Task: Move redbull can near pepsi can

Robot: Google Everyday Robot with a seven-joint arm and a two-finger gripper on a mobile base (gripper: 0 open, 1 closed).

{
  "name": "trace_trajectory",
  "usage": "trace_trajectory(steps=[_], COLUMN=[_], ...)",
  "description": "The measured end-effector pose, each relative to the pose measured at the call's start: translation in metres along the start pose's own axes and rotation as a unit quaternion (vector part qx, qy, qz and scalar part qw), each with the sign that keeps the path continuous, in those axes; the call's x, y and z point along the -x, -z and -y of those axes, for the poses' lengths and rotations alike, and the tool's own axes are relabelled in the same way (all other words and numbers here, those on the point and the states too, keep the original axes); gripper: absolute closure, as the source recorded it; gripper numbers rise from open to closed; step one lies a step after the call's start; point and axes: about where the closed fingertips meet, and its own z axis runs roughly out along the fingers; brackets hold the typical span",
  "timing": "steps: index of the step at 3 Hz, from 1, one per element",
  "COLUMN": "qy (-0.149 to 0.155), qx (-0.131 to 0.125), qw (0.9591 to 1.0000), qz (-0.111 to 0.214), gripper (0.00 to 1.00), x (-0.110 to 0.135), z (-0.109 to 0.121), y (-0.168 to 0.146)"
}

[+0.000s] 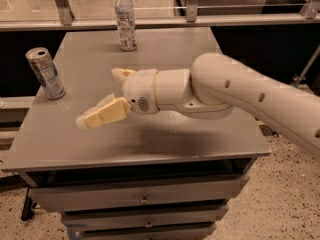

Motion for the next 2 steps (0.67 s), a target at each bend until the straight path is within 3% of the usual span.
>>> trace_trajectory(steps=[2], qy=[0.02], qx=[0.003], qw=[0.997], qz=[0.074], gripper=[0.0], x=[0.004], z=[0.03], y=[-0.076])
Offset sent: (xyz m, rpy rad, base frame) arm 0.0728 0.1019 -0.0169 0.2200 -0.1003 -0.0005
